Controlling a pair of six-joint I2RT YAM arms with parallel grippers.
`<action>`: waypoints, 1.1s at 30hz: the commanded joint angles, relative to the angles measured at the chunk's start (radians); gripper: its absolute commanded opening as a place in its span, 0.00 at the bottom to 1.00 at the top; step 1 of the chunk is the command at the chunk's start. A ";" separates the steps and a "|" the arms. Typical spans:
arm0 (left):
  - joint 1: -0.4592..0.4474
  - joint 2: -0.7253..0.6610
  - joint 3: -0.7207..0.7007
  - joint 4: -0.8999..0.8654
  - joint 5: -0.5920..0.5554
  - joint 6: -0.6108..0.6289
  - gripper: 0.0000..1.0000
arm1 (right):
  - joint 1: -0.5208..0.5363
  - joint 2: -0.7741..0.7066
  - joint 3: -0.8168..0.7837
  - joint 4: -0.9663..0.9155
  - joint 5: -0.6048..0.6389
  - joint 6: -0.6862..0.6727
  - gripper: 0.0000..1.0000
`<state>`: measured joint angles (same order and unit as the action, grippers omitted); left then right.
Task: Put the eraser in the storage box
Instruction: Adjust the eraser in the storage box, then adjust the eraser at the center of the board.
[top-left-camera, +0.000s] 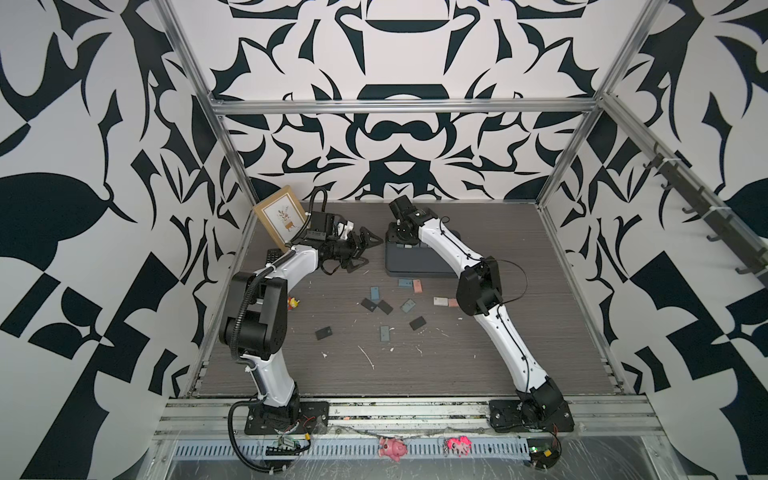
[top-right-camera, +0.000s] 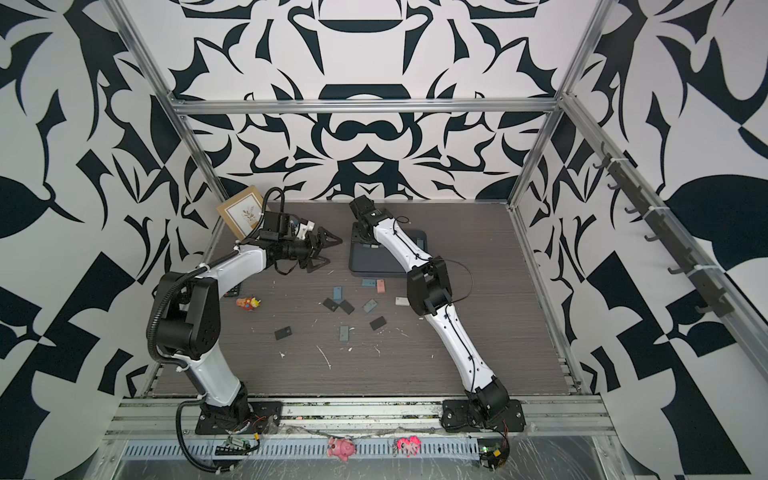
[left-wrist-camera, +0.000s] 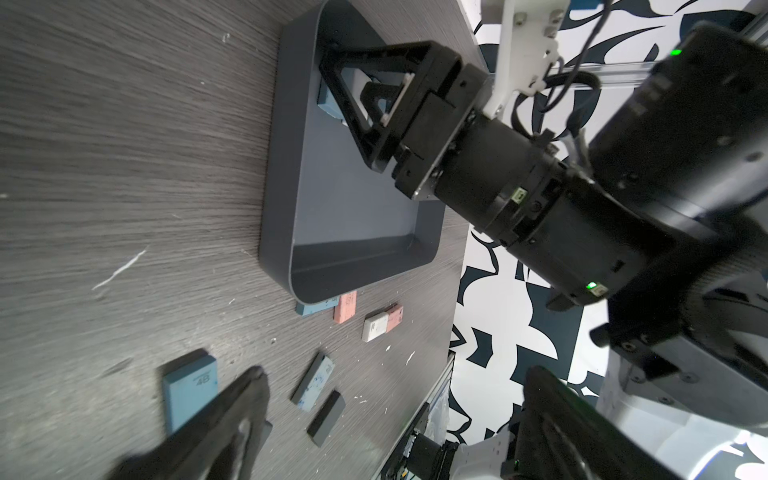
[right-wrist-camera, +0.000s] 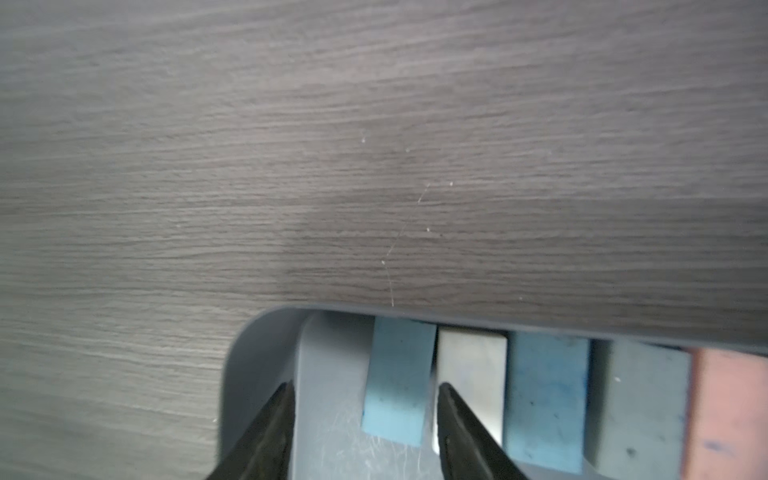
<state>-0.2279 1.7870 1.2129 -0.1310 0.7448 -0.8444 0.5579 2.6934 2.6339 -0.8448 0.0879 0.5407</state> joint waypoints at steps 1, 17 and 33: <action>0.007 -0.039 0.011 0.004 -0.001 0.017 0.99 | -0.005 -0.142 0.017 -0.007 0.021 -0.021 0.59; 0.007 -0.114 0.072 -0.238 -0.162 0.206 0.99 | -0.051 -0.520 -0.397 0.025 0.043 -0.082 0.96; 0.007 -0.386 -0.056 -0.780 -0.616 0.343 0.99 | 0.016 -1.027 -1.158 0.254 0.039 -0.173 0.98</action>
<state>-0.2264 1.4189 1.2171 -0.7467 0.2581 -0.5327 0.5385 1.7267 1.5414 -0.6628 0.1184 0.3969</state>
